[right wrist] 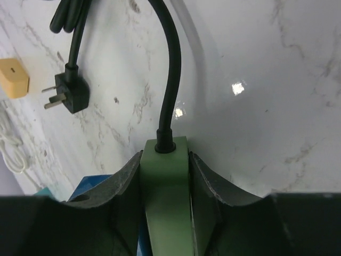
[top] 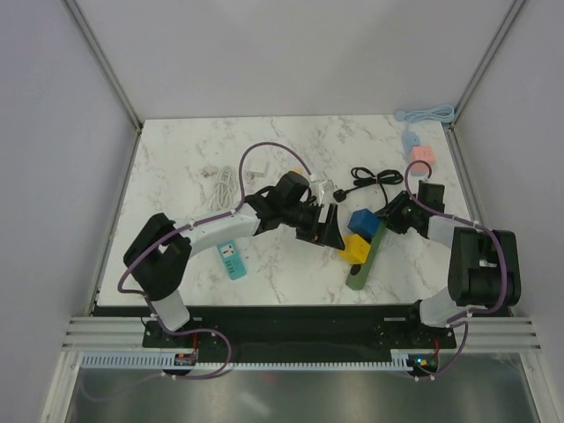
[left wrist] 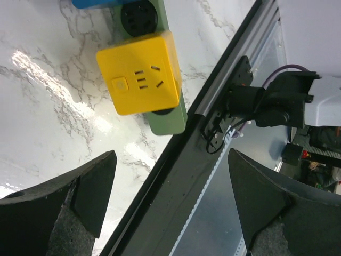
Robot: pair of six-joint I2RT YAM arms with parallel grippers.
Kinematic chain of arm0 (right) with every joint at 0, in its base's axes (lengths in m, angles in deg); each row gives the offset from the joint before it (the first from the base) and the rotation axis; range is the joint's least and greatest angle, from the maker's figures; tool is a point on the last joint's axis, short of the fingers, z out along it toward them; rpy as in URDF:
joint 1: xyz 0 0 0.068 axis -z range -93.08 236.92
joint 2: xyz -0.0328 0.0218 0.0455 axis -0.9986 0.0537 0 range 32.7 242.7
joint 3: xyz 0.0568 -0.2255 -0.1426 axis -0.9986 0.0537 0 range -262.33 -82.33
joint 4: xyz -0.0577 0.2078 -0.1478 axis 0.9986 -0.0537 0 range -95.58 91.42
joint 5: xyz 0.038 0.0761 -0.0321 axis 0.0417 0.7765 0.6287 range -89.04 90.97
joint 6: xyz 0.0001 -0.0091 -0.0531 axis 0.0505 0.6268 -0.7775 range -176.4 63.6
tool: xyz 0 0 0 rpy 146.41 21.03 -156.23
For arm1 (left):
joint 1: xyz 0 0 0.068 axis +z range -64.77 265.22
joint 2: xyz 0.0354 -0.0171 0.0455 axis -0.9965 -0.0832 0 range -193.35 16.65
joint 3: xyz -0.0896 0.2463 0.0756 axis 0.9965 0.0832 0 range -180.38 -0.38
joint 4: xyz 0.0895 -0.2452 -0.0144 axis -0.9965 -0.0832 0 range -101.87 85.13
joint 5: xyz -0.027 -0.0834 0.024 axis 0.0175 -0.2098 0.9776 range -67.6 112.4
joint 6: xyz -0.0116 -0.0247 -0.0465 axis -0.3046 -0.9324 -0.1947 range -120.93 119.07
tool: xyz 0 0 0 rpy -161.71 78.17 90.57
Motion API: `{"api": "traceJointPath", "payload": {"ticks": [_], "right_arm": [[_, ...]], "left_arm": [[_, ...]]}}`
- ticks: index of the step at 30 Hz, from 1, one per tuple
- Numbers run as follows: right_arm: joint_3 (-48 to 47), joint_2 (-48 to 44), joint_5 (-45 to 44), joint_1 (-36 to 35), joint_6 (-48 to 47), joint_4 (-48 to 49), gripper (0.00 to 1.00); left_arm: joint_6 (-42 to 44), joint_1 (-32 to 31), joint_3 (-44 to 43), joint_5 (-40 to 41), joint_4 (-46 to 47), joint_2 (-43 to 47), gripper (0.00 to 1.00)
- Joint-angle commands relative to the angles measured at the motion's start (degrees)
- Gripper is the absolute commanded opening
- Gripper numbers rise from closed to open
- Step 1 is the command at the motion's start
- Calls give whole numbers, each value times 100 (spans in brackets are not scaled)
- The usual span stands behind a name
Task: Pull the plug off the socket
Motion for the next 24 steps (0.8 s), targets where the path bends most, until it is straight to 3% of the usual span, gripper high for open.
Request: {"api": "traceJointPath", "payload": {"ticks": [1, 7, 11, 17, 20, 24], "right_arm": [[432, -145, 613, -7, 13, 877, 0], [968, 354, 1509, 239, 469, 2352, 0], [1119, 654, 1844, 283, 786, 3144, 0], [1137, 426, 1669, 275, 620, 2813, 0], [1102, 303, 1511, 275, 444, 2506, 0], [1066, 259, 1458, 275, 365, 2381, 3]], "left_arm": [[284, -158, -346, 403, -252, -263, 92], [433, -614, -1127, 1650, -945, -861, 92], [372, -738, -1480, 1917, -1193, -1195, 94], [372, -756, -1690, 2075, -1193, -1441, 93], [355, -800, -1831, 2171, -1245, -1564, 86], [398, -835, -2077, 2154, -1403, -1784, 68]]}}
